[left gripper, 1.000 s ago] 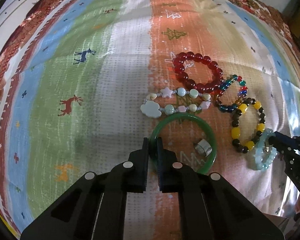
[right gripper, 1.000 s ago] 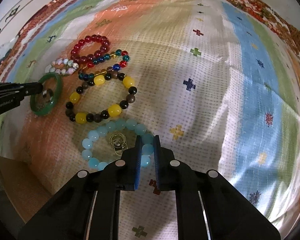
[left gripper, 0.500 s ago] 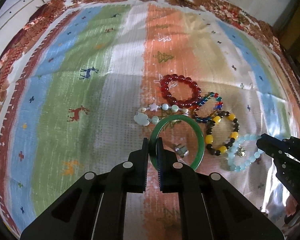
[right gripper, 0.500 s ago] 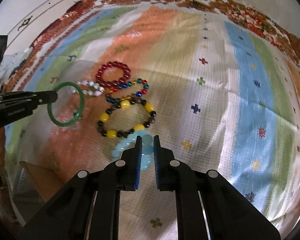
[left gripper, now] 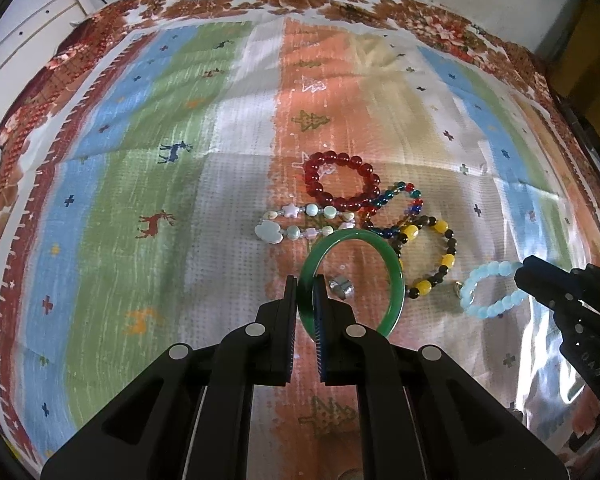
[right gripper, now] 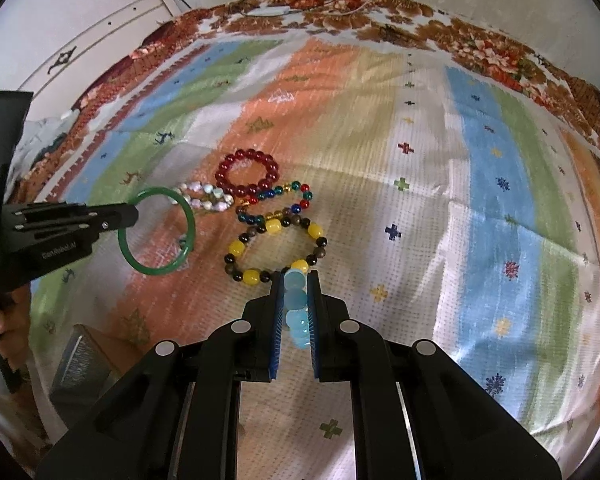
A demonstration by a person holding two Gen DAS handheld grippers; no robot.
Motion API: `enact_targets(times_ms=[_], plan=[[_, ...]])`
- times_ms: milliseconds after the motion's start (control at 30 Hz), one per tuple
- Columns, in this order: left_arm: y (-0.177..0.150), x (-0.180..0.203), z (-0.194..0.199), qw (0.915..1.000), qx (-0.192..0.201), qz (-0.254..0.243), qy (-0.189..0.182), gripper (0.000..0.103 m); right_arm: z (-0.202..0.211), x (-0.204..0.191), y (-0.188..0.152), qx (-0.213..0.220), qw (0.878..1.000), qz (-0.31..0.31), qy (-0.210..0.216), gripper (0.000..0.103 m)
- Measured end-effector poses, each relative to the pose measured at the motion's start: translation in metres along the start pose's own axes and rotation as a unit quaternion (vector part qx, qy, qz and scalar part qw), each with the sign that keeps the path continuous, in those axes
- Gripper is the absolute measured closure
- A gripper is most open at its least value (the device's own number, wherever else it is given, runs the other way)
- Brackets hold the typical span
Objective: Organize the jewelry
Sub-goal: 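Carry the green bangle in left gripper and blue bracelet in right gripper over the silver tin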
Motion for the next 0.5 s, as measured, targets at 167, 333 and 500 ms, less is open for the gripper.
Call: enact_targets(times_ms=[167,333,500], plan=[[-0.003,0.004,0.009,0.9999,0.008,-0.001,-0.007,0.095,0.015,-0.003,0.002,0.016,1.0,-0.003,0.0,0.091],[-0.007,0.011,0.026,0.9995,0.021,-0.004,-0.023,0.095,0.033,-0.011,0.003,0.035,0.999,-0.001,0.003,0.091],[-0.012,0.017,0.043,0.9987,0.039,-0.015,-0.028,0.095,0.05,-0.019,0.004,0.055,0.998,0.005,0.002,0.091]])
Point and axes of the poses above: each gripper's, at about its wrist camera, not at the fingertips, and z roughly against the way its jaws point, x to its right, y to its top, the point moved 7 cm from there along -z, roughly the way its jaws point, and after that the axes turned 8 degrees about z, right-handed, at the moved point
